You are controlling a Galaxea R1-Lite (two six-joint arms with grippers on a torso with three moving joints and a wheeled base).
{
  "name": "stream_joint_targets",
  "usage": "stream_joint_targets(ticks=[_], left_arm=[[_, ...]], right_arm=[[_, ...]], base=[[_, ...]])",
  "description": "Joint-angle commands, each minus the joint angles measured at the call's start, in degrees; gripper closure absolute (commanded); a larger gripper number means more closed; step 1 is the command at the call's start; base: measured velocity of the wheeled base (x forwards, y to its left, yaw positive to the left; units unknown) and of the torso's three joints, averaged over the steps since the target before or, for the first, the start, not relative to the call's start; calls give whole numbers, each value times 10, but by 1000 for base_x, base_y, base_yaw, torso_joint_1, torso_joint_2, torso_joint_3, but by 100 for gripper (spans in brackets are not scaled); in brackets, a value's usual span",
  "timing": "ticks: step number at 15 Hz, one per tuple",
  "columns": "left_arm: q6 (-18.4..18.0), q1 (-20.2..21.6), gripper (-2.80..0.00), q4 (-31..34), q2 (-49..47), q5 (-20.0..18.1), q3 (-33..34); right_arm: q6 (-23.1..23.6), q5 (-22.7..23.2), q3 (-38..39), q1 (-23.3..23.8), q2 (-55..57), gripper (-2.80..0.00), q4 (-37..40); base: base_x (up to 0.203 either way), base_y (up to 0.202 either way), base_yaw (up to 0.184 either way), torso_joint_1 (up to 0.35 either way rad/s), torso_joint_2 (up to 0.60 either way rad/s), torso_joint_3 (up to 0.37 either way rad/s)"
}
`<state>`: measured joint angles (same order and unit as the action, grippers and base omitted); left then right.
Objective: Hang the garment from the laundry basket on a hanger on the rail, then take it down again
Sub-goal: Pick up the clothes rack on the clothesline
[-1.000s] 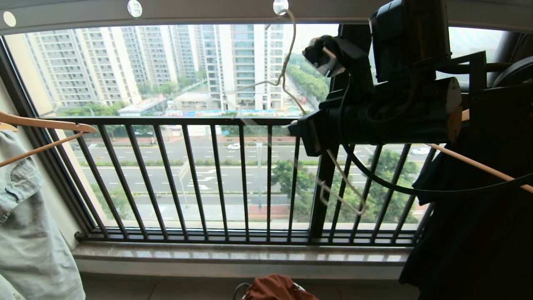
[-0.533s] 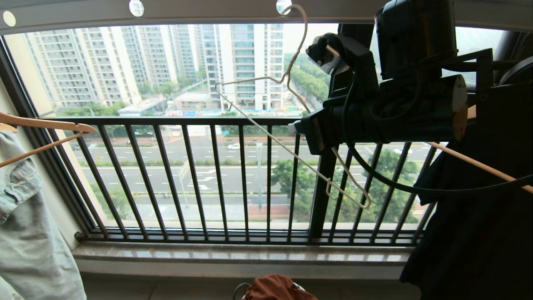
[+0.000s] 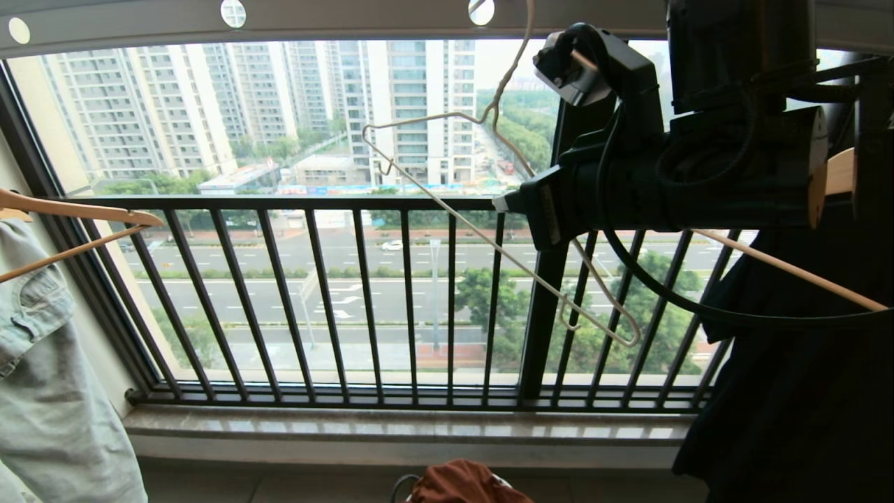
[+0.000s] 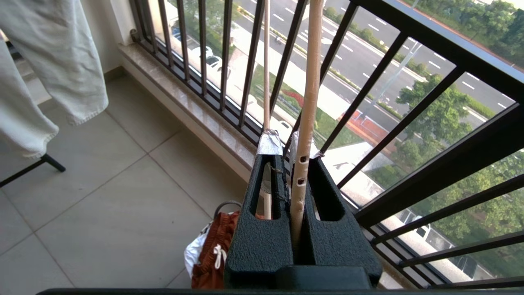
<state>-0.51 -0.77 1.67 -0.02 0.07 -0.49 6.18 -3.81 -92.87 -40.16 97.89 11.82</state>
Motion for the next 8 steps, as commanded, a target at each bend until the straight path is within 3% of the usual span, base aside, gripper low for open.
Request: stream_joint_targets(ticks=[1,8], left_arm=[[0,0,0,0,0,0,0],[0,0,0,0,0,0,0]], right_arm=[[8,-4,13,-2,-22,0,0],[10,-18,68,-21,-95,0,7]], base=[[0,0,0,0,0,0],[0,0,0,0,0,0]])
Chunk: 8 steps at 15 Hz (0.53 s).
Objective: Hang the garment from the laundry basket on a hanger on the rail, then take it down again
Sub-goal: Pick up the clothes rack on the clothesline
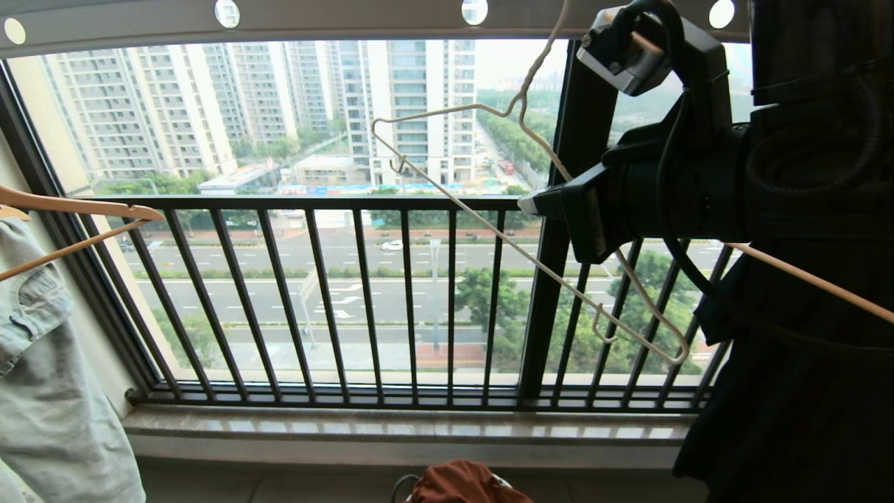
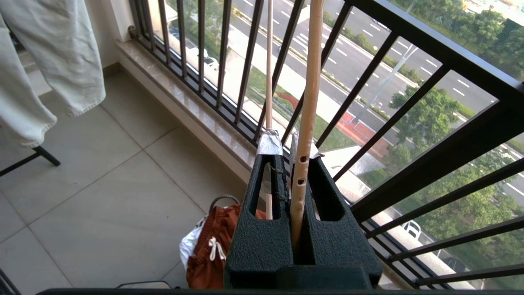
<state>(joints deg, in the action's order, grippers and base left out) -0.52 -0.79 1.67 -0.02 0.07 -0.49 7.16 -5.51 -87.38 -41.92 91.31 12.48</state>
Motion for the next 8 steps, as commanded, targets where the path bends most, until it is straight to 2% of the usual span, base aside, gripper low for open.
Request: stream_joint_targets(ticks=[1,6,8], left_arm=[[0,0,0,0,-1,0,0],[0,0,0,0,-1,0,0],[0,0,0,0,-1,0,0]], right_arm=[[0,-1,26,-4,-42,0,1],[-7,8,168,-1,-137,0,-9],[-20,18,231,1,-174,0,-36]], base=[[0,0,0,0,0,0],[0,0,0,0,0,0],[0,0,0,0,0,0]])
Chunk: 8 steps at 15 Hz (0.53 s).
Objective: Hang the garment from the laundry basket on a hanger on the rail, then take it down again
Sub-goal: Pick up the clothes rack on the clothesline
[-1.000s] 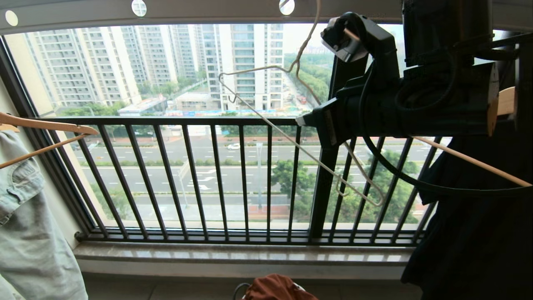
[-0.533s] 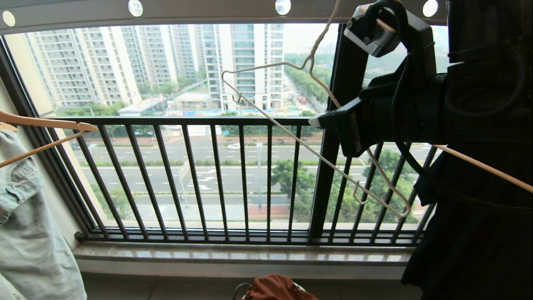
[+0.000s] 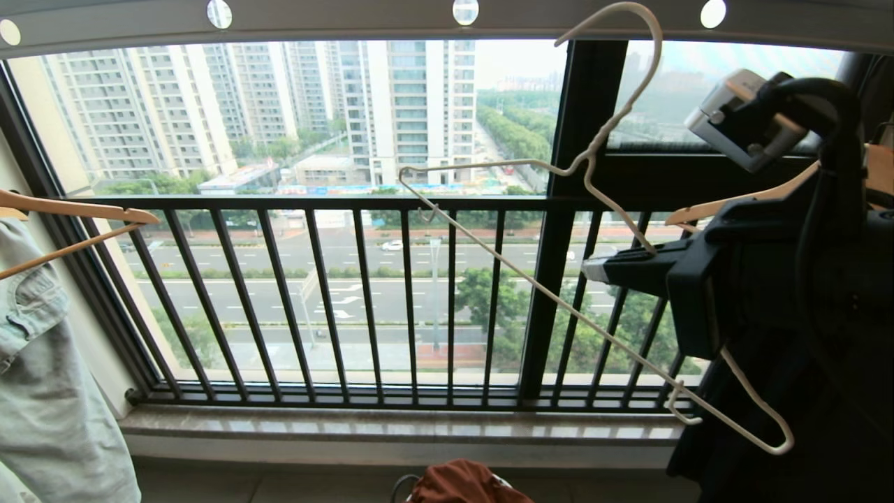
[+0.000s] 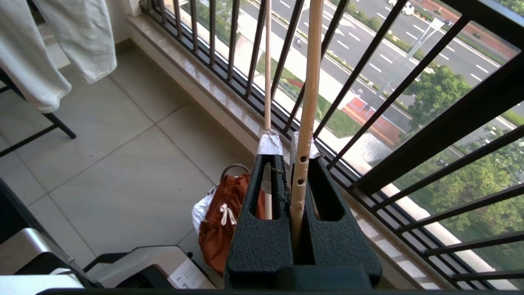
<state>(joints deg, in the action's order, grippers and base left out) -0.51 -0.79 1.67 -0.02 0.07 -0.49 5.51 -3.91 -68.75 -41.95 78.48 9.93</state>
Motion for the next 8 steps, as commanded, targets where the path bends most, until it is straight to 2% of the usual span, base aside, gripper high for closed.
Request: stream_joint_targets(ticks=[1,4,8], left_arm=[[0,0,0,0,0,0,0],[0,0,0,0,-1,0,0],[0,0,0,0,-1,0,0]], right_arm=[[-9,6,69,1,-63,0,-22],[-55,34,116,2,-74,0,-37],[-56,66,138,1,-48,0,-82]], base=[[0,0,0,0,0,0],[0,0,0,0,0,0],[0,0,0,0,0,0]])
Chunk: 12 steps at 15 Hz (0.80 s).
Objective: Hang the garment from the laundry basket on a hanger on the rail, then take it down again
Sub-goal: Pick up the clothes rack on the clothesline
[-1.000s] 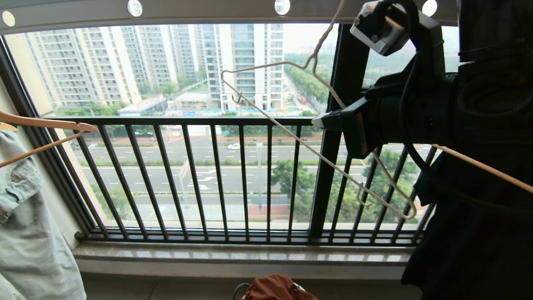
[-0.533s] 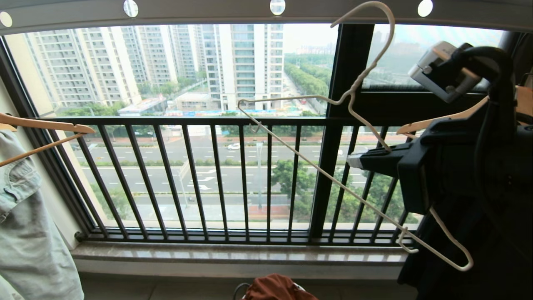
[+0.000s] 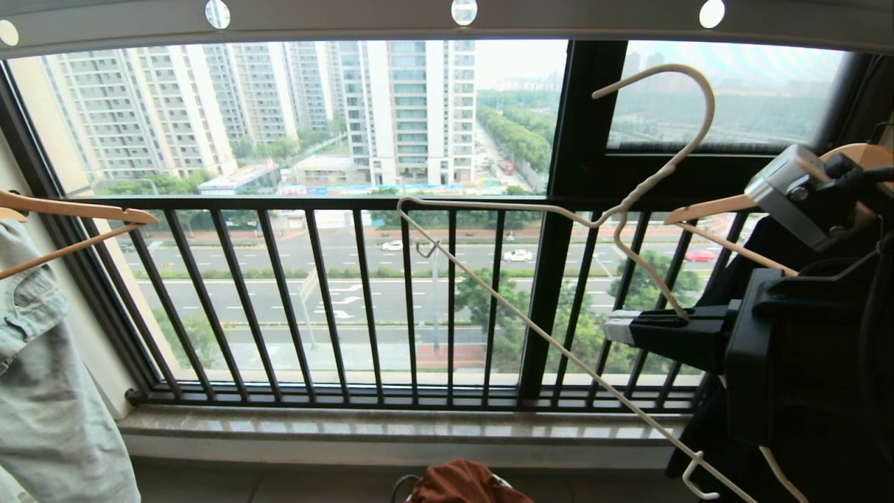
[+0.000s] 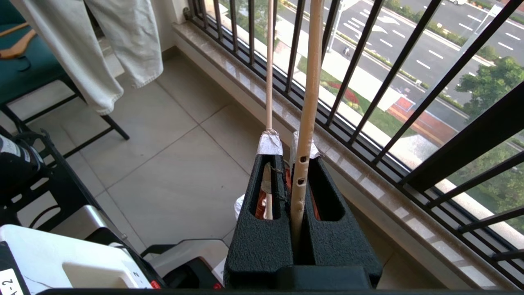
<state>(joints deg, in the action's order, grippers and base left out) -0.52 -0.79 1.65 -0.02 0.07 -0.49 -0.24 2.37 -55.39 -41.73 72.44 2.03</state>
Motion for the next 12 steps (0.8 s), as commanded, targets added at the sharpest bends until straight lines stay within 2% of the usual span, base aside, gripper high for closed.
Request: stream_joint_targets(ticks=[1,6,8,12], left_arm=[[0,0,0,0,-1,0,0],[0,0,0,0,0,0,0],[0,0,0,0,0,0,0],[0,0,0,0,0,0,0]], right_arm=[[2,6,4,-1,19,0,-4],[5,15,33,0,62,0,-27],[28,22,43,0,76,0,-61],[40,31,46,2,118,0,-66]], base=[[0,0,0,0,0,0],[0,0,0,0,0,0],[0,0,0,0,0,0],[0,0,0,0,0,0]])
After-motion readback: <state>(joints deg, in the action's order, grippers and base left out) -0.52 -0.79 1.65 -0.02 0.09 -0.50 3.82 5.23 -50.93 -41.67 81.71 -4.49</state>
